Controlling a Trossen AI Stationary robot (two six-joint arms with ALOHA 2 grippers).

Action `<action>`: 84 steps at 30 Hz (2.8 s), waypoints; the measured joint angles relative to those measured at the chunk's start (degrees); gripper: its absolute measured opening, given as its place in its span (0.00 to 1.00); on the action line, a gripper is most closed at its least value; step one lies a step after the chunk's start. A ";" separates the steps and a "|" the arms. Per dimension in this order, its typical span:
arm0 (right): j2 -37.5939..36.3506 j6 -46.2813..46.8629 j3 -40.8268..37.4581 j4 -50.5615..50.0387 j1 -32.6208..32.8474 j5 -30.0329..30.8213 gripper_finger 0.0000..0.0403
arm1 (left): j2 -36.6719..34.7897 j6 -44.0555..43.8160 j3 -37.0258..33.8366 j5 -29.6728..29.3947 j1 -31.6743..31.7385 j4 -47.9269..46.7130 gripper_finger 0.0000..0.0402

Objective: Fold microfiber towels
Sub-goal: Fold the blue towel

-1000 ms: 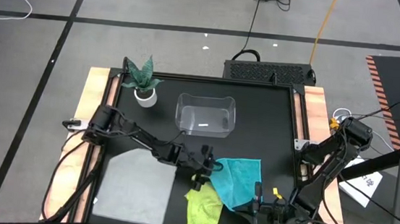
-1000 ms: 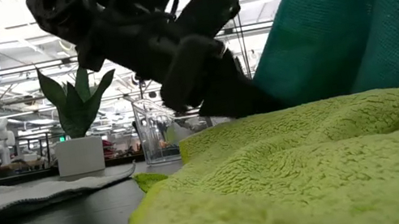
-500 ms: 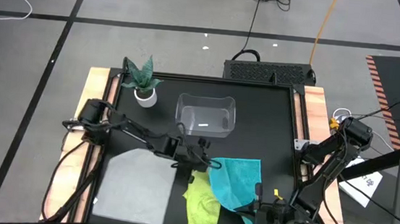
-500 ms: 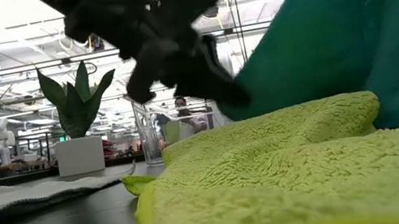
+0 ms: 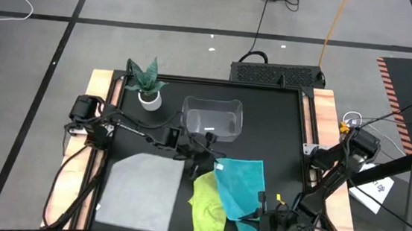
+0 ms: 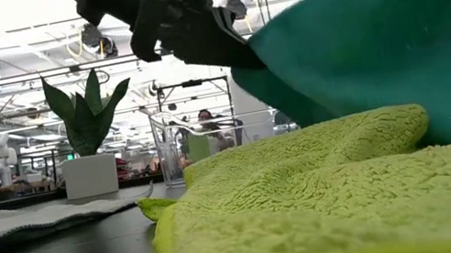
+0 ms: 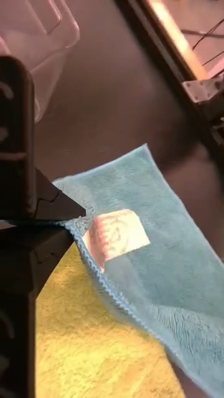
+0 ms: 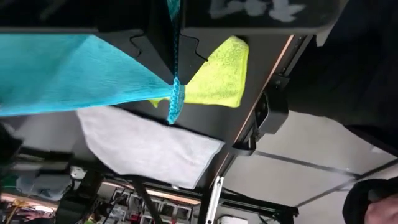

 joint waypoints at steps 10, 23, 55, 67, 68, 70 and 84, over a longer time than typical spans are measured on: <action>8.28 2.15 -0.37 9.66 2.67 4.64 0.00 | 1.51 2.28 7.46 4.60 2.84 -1.58 0.00; 9.83 10.16 -0.35 7.21 7.48 16.67 0.00 | 20.16 8.40 26.75 8.47 4.14 -16.12 0.00; 10.25 29.09 -0.33 -6.89 9.95 14.93 0.31 | 23.77 5.71 31.92 14.41 10.06 -5.38 0.19; 9.95 30.16 -0.33 -6.89 10.36 15.21 0.65 | 24.41 1.34 31.89 11.77 11.17 -5.97 0.34; 9.95 30.18 -0.33 -6.89 10.36 15.21 0.65 | 24.41 1.34 31.89 11.75 11.22 -5.56 0.34; 9.95 30.21 -0.33 -6.89 10.36 15.23 0.65 | 24.41 1.34 31.89 11.75 11.22 -5.07 0.34; 9.93 33.97 -1.96 -7.00 10.12 15.21 0.60 | 24.28 1.40 38.72 11.25 11.03 -12.36 0.34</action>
